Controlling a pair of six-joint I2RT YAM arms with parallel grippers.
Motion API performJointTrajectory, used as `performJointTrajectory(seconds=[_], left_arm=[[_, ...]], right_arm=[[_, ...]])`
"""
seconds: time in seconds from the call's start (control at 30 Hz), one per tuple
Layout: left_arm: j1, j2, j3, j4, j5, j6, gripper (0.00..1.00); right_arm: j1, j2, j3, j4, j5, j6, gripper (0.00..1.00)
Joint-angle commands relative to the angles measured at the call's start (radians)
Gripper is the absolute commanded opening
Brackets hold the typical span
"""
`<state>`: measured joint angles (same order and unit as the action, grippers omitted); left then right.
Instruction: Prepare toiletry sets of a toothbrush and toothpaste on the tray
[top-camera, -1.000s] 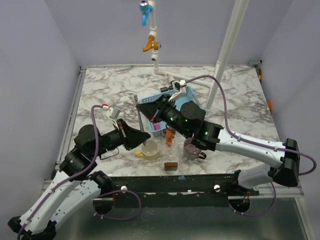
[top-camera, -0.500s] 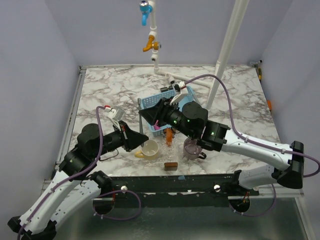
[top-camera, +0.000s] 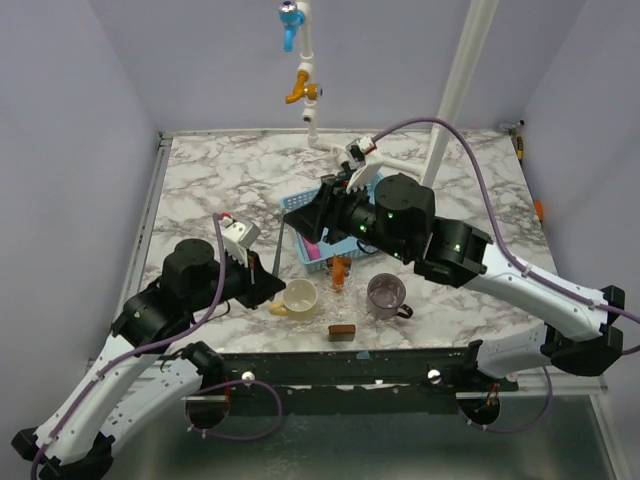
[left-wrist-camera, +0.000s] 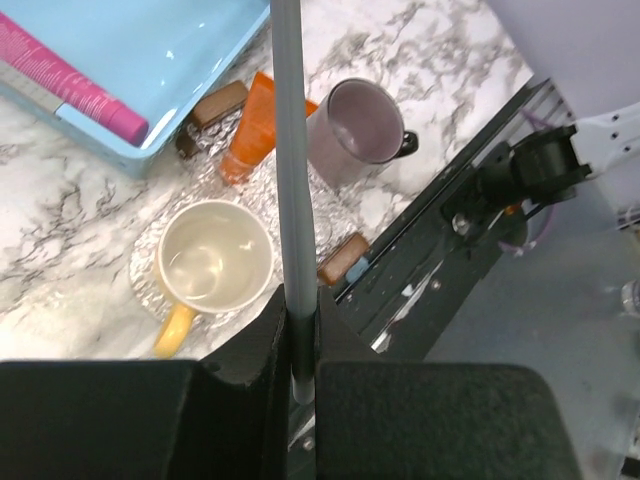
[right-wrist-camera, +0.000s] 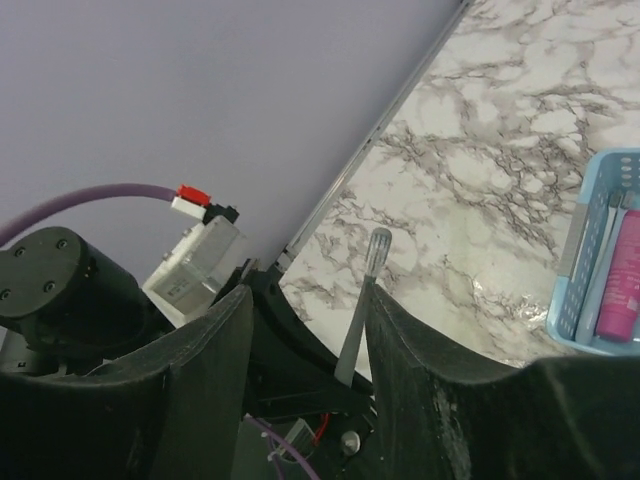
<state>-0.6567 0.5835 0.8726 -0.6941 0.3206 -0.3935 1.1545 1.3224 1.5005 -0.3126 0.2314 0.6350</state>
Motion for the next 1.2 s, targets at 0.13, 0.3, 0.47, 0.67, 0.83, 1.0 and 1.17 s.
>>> performJointTrajectory(seconds=[0.13, 0.3, 0.47, 0.67, 0.83, 1.0, 1.17], left_arm=[[-0.010, 0.018, 0.085, -0.198, -0.073, 0.174, 0.00], [-0.056, 0.015, 0.112, -0.226, -0.134, 0.206, 0.00], [-0.139, 0.004, 0.103, -0.229, -0.212, 0.216, 0.00], [-0.198, -0.010, 0.096, -0.231, -0.278, 0.217, 0.00], [-0.213, -0.012, 0.092, -0.234, -0.293, 0.214, 0.00], [-0.222, -0.007, 0.092, -0.231, -0.294, 0.214, 0.00], [-0.227, -0.011, 0.092, -0.231, -0.296, 0.216, 0.00]], right_arm=[[-0.006, 0.140, 0.290, -0.379, -0.009, -0.033, 0.55], [-0.035, 0.228, 0.443, -0.516, -0.081, -0.027, 0.55], [-0.077, 0.271, 0.497, -0.557, -0.180, -0.012, 0.55], [-0.110, 0.310, 0.530, -0.606, -0.290, -0.005, 0.55], [-0.116, 0.321, 0.507, -0.606, -0.397, -0.001, 0.54], [-0.116, 0.330, 0.487, -0.582, -0.477, 0.014, 0.52], [-0.116, 0.337, 0.492, -0.583, -0.472, 0.012, 0.48]])
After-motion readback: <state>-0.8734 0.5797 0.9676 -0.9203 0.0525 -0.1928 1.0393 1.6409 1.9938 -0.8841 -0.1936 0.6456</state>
